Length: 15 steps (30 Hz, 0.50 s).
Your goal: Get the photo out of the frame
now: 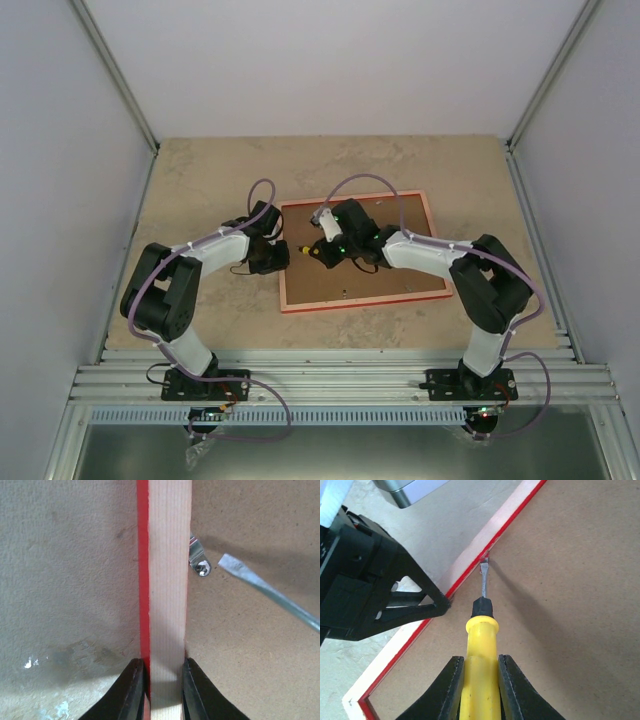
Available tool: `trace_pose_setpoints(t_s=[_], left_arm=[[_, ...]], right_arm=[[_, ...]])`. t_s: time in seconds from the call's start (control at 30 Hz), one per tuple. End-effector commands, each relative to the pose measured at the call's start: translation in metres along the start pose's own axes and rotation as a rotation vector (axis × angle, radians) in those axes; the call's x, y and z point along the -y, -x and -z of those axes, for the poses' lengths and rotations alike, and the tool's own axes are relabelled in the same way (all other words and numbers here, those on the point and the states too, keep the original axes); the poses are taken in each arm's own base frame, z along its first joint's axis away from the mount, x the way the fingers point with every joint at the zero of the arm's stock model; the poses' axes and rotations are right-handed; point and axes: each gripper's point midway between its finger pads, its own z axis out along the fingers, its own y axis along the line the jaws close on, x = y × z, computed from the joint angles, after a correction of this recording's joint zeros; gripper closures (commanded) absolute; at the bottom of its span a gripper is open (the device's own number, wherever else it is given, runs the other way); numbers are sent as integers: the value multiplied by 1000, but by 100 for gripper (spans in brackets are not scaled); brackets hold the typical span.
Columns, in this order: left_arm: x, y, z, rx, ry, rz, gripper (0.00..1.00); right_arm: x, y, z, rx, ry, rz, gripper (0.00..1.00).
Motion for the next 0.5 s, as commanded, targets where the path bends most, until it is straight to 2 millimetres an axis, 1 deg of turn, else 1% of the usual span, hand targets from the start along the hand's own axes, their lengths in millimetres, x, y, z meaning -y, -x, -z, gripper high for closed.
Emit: trace_pose_setpoints(t_s=[0.0,0.17,0.47], left_arm=[[-23,-29,-14,-104,80,2,82],[-22,-29,-15,-107,72,3,82],[-20,-31,-17,-115,63,0,83]], right_arm=[[-13,6,-5,3,59,45,99],[-14,3,-10,-11,65,43,99],[-13,6,-16,-12,64,37,99]])
